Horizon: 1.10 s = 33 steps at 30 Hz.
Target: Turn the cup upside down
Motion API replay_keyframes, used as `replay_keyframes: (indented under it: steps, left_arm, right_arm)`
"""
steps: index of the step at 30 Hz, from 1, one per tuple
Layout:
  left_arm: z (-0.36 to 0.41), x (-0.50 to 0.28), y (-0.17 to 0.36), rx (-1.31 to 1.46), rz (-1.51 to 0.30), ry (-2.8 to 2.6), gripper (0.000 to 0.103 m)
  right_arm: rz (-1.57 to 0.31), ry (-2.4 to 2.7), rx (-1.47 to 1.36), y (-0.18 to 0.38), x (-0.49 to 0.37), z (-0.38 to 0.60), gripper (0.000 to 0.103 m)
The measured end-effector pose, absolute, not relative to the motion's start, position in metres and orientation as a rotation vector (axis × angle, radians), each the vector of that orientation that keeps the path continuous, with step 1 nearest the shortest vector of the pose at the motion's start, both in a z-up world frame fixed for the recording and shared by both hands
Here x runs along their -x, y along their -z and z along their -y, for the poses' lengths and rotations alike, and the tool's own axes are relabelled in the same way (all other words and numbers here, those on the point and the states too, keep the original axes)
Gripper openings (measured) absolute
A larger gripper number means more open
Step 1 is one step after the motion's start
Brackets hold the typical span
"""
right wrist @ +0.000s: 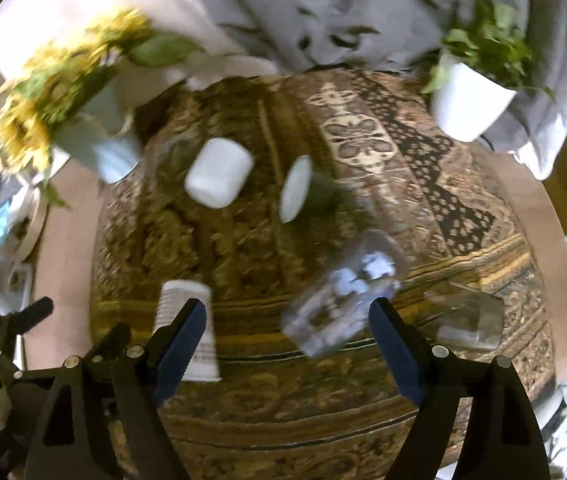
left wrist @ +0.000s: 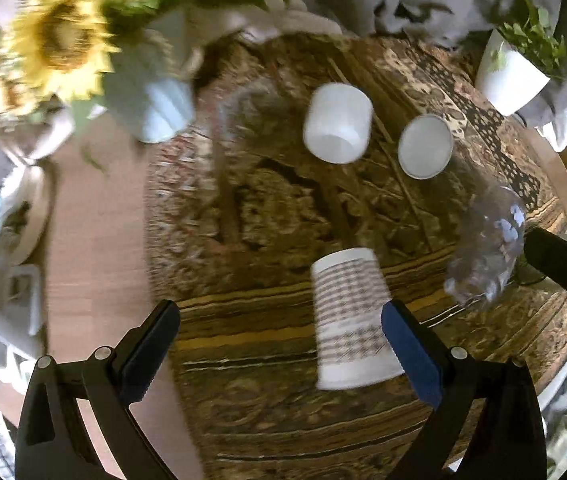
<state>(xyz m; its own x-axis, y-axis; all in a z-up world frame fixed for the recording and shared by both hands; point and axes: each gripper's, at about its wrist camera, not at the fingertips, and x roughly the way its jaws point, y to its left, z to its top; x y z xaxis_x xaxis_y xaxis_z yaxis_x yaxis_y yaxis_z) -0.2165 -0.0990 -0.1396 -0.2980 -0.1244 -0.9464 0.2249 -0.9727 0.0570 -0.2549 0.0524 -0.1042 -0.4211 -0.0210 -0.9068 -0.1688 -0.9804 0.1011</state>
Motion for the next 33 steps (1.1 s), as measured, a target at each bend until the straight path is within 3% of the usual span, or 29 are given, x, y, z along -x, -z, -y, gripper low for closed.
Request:
replay_keyframes:
  steps: [17, 20, 21, 25, 29, 33]
  left_arm:
    - [0.087, 0.287, 0.197, -1.991, -0.301, 2.173, 0.094]
    - [0.087, 0.291, 0.205, -2.013, -0.302, 2.136, 0.087]
    - [0.087, 0.291, 0.207, -2.018, -0.304, 2.128, 0.08]
    - [0.085, 0.294, 0.214, -2.035, -0.304, 2.11, 0.074]
    - [0.085, 0.292, 0.22, -2.058, -0.343, 2.093, 0.055]
    - [0.086, 0.286, 0.219, -2.033, -0.367, 2.103, 0.053]
  right_arm:
    - [-0.331, -2.498, 1.662, 0.136, 0.286, -0.089, 0.083]
    - [-0.338, -2.488, 1.675, 0.141, 0.288, -0.094, 0.083]
    - [-0.343, -2.486, 1.674, 0.142, 0.288, -0.095, 0.083]
    - [-0.349, -2.479, 1.68, 0.145, 0.289, -0.1, 0.083]
    - [-0.333, -2.484, 1.682, 0.146, 0.289, -0.099, 0.083]
    - [-0.325, -2.49, 1.684, 0.145, 0.289, -0.099, 0.083]
